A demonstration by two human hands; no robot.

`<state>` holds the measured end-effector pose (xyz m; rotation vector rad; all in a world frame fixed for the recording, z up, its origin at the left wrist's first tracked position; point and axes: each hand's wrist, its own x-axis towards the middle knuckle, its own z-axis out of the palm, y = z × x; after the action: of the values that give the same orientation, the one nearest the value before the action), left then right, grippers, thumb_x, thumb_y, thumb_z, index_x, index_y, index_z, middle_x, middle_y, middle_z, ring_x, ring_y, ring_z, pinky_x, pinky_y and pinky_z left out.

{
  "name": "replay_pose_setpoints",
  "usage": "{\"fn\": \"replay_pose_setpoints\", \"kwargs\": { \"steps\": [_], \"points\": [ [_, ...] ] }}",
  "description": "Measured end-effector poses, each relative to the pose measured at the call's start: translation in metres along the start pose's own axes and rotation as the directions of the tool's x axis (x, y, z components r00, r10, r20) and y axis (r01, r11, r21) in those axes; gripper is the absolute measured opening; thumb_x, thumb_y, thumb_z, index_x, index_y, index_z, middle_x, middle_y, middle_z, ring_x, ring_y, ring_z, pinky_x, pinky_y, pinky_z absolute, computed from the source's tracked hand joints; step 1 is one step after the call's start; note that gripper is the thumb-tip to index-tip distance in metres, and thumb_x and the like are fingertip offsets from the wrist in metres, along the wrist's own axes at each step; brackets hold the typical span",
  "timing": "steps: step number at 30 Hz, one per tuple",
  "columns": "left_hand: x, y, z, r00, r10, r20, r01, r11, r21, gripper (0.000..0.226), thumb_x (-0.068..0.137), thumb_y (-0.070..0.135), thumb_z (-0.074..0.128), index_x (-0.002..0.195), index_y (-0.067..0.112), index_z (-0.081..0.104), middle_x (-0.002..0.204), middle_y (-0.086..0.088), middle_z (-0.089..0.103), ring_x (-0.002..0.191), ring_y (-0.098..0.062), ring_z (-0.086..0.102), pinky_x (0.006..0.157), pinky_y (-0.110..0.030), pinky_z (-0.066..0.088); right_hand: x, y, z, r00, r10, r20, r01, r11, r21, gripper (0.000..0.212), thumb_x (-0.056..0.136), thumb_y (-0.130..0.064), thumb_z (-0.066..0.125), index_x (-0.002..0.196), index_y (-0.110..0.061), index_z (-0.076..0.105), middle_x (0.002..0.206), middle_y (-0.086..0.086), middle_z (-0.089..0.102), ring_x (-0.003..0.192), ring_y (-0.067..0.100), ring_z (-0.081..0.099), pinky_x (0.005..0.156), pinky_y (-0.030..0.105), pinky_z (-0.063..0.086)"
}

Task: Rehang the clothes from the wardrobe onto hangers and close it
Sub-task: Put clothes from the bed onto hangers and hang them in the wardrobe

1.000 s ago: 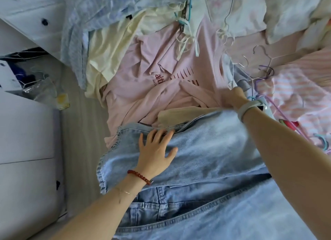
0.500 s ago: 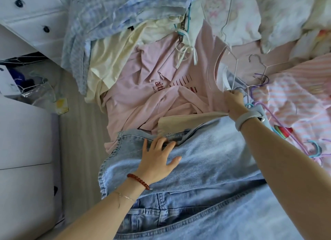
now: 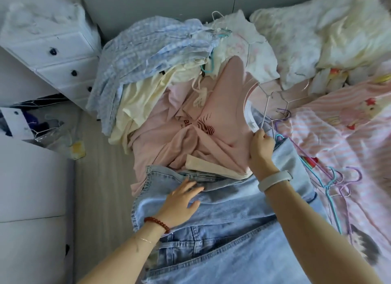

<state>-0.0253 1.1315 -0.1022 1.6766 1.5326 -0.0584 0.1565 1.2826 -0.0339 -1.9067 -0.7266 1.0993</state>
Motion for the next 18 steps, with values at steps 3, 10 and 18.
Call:
{"fn": "replay_pose_setpoints", "kwargs": {
  "steps": [3,10,18],
  "points": [
    [-0.002,0.006,-0.011,0.998,-0.047,0.044,0.049,0.998,-0.039,0.046,0.098,0.033,0.039,0.143,0.024,0.031,0.154,0.004,0.016,0.142,-0.012,0.01,0.111,-0.029,0.018,0.008,-0.043,-0.021,0.998,-0.056,-0.019,0.055,0.997,-0.053,0.035,0.092,-0.009,0.034,0.057,-0.01,0.035,0.056,0.001,0.031,0.05,0.012,0.027,0.046,0.024,0.028],
    [-0.019,0.025,-0.073,0.805,-0.184,-0.564,0.003,0.952,-0.306,0.022,0.093,0.014,0.05,0.11,0.003,0.058,0.114,-0.011,0.056,0.106,-0.024,0.054,0.08,-0.016,0.035,-0.065,-0.042,-0.038,0.927,-0.348,0.138,0.372,0.902,-0.219,0.023,0.09,-0.006,0.034,0.069,-0.004,0.043,0.058,0.002,0.039,0.055,0.016,0.034,0.057,0.029,0.027],
    [-0.045,0.033,-0.149,0.73,0.25,-0.637,-0.082,0.956,0.281,0.053,0.095,0.033,0.046,0.143,0.02,0.03,0.15,-0.005,0.027,0.14,-0.025,0.016,0.11,-0.043,0.014,-0.146,0.054,-0.054,0.851,-0.363,0.379,0.478,0.836,-0.271,0.022,0.09,-0.011,0.039,0.07,-0.018,0.044,0.061,-0.003,0.052,0.063,0.027,0.048,0.061,0.039,0.039]
  ]
}}
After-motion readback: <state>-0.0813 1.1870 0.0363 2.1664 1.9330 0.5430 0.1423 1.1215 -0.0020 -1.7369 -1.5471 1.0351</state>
